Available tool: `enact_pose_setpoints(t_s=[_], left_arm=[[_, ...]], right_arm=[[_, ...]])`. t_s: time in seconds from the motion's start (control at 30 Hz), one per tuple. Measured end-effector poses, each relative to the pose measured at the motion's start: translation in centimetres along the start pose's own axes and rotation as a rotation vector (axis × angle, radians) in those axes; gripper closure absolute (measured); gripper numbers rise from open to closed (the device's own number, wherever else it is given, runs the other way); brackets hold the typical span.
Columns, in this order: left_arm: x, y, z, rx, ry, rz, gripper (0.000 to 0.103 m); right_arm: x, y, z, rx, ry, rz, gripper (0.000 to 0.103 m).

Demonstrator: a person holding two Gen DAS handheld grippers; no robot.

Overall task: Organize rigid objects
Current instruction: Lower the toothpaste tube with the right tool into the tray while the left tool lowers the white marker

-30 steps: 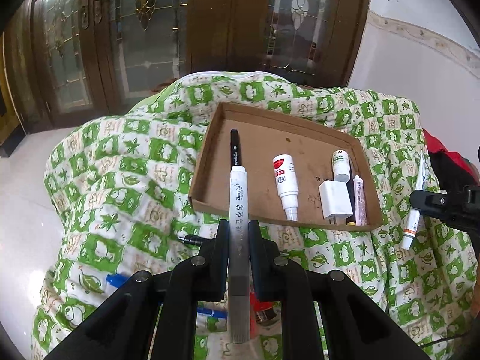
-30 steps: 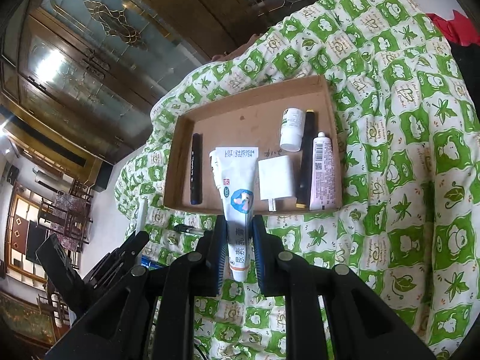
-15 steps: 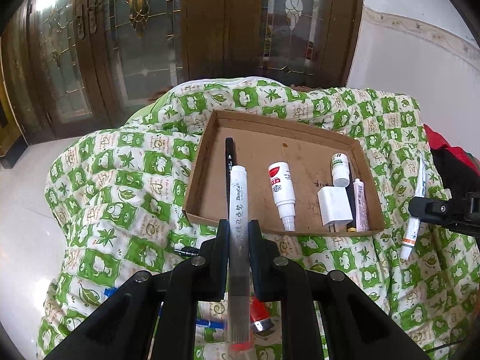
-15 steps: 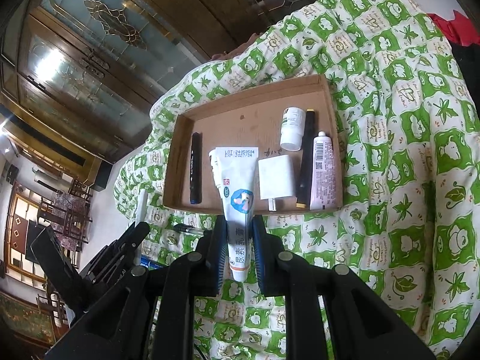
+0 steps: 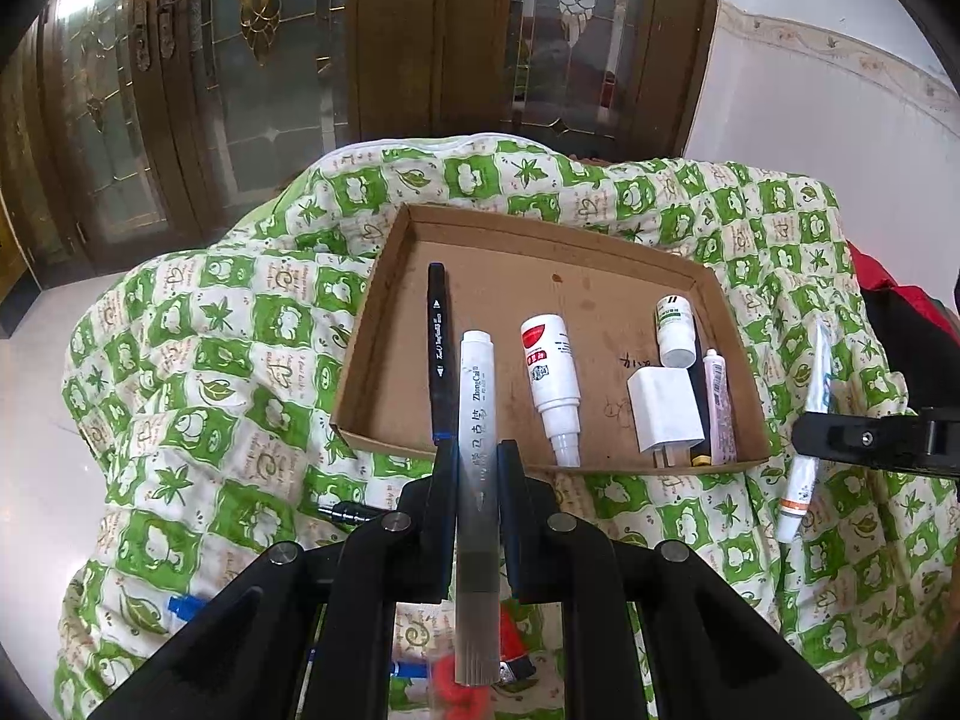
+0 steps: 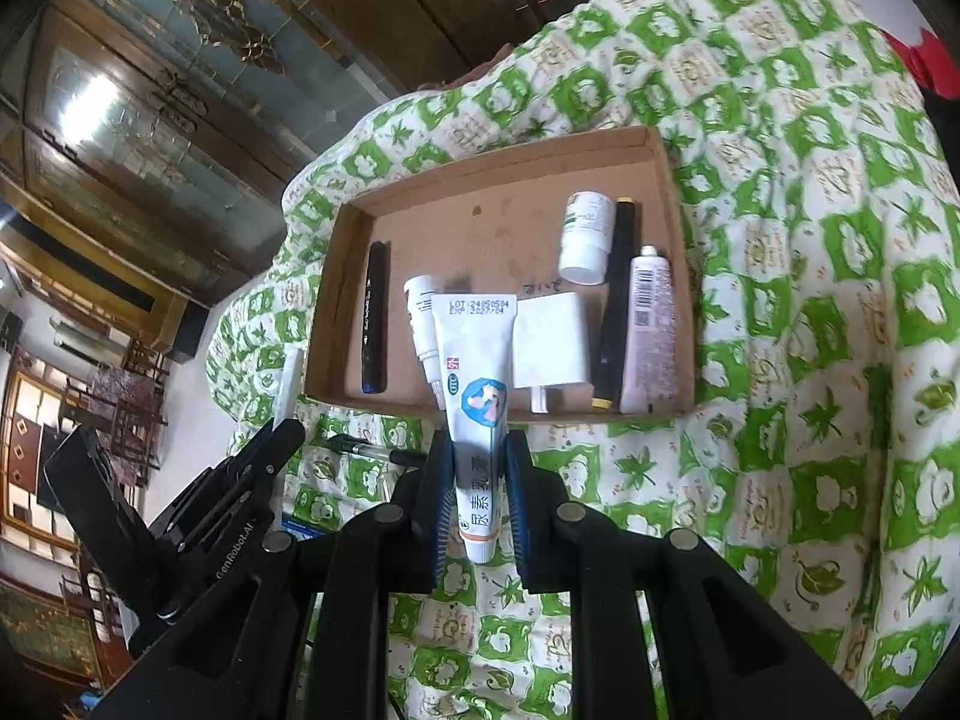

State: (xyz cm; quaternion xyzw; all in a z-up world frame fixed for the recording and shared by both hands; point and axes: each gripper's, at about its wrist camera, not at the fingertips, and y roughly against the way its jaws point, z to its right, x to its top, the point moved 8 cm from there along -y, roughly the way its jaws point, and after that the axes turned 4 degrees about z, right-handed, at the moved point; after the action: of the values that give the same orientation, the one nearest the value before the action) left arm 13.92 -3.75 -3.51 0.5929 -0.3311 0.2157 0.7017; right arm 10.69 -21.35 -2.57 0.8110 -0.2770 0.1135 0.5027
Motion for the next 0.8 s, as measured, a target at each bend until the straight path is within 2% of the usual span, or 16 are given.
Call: enact_pose_setpoints(t_s=[0.1,0.43,0.57,0.8], left_arm=[[0.4,-0.2,-0.2,-0.007,0.011,0.007,0.091],[0.4,-1.0,-0.6,0.008,0.001,-0.009,0.091],[0.1,-1.8,-0.8,0.008,0.009,-0.031,0.091],[1.1,-3.3,0.4,-0.021,0.008,-0.051,0.091]], right_arm=[[0.8,-0.5,-0.8,-0.001,0.019,-0.004,0.087],[6.9,-0.1,-1.3,-0.002,0.016,0.083,0.087],[7.7,-1.8,-0.6,-0.004,0.005,0.052,0.087],[7.2,-4.7,1.2,-0.031,-0.020,-0.014,0.087]])
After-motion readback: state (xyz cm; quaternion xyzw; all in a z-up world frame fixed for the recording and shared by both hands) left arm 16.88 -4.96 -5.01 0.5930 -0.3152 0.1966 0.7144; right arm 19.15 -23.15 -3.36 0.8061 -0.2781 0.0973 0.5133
